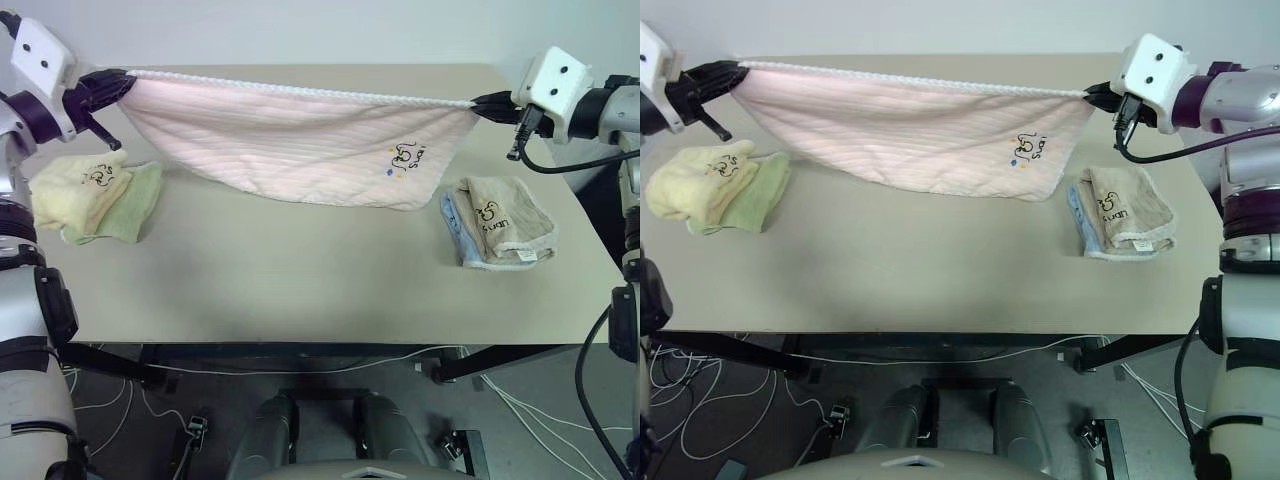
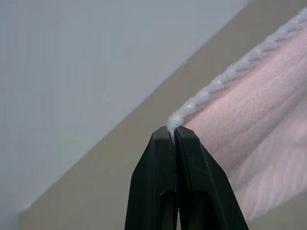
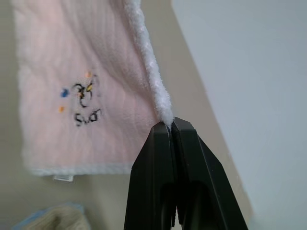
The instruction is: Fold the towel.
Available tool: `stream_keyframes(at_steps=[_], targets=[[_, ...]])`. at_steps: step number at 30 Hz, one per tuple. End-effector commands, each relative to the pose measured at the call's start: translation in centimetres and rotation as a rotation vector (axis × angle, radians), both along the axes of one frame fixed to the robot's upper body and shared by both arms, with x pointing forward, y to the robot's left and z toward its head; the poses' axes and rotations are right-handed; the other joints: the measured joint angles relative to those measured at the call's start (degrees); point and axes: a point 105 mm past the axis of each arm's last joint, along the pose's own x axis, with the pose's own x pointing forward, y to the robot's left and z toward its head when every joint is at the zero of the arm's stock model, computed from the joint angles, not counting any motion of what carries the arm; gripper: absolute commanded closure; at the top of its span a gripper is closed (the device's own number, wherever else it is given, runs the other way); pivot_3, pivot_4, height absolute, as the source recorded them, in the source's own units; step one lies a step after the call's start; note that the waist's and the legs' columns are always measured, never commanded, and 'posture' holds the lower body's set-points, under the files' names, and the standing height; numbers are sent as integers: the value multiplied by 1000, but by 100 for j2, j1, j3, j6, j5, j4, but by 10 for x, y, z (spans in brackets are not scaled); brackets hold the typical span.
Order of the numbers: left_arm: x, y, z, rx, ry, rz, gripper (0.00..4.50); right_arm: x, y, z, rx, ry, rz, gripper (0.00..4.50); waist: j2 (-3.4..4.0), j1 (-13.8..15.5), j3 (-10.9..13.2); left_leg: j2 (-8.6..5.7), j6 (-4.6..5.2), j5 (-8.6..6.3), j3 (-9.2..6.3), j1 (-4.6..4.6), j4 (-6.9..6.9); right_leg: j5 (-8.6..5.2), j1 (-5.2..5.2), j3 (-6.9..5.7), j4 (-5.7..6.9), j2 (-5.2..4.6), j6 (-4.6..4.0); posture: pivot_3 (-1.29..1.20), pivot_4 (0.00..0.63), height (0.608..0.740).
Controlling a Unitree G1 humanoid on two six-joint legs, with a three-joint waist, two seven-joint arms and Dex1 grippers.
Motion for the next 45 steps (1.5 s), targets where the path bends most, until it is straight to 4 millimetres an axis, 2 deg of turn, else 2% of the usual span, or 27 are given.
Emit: stream_keyframes(at_steps=[1,6,10,14,18,21,25,28,34,40,45], targets=[[-25,13,-7,10,43,-85,4500,-31,-2,-4,14,58,71,4479,1,-31,-1,0,0,0,0,-1,-1,0,0,-1,1,-1,0,0,150,740],[-67,20,-60,17,289,-227,4500,-80,3,-49,23,292,142,4479,5,-69,0,5,1,-1,2,-2,6,0,-6,6,16,-3,-1,0,150,740],[-99,19,-94,9,451,-272,4500,-112,12,-73,57,431,185,4479,6,-45,0,12,1,-1,3,-1,9,-1,-7,13,19,-6,-2,0,150,740],[-110,18,-102,-39,498,-262,4500,-130,21,-81,106,526,233,4479,4,27,-1,12,2,-2,0,15,14,0,15,9,20,-11,-3,0,150,740],[-112,16,-100,-56,510,-268,4500,-134,26,-81,127,564,262,4479,4,107,-1,10,3,-3,2,19,19,0,23,7,15,-13,-2,0,150,740],[-101,16,-96,-47,463,-237,4500,-124,26,-83,135,559,239,4479,4,121,-1,10,3,-3,2,19,17,0,22,7,13,-13,-2,0,150,740],[-70,21,-96,-31,384,-119,4500,-93,21,-94,141,522,145,4479,1,131,-3,9,3,-3,1,29,19,1,33,2,12,-12,-3,0,150,740],[-45,24,-102,13,350,-22,4500,-66,14,-102,140,495,74,4479,1,123,-3,5,3,-3,4,30,17,1,31,2,12,-6,-2,0,150,740],[-15,16,-118,41,351,40,4500,-24,8,-113,130,453,-15,4479,0,98,-3,3,1,-1,10,7,21,1,-2,4,28,-2,-2,0,150,740],[-7,1,-148,109,438,15,4500,3,7,-125,119,447,-71,4479,0,89,-3,2,0,0,15,5,29,0,-8,5,45,0,-2,0,150,740],[-7,0,-164,168,474,14,4500,11,9,-131,101,443,-77,4479,1,89,-3,2,1,-1,16,3,43,0,-12,4,58,0,-2,0,150,740]])
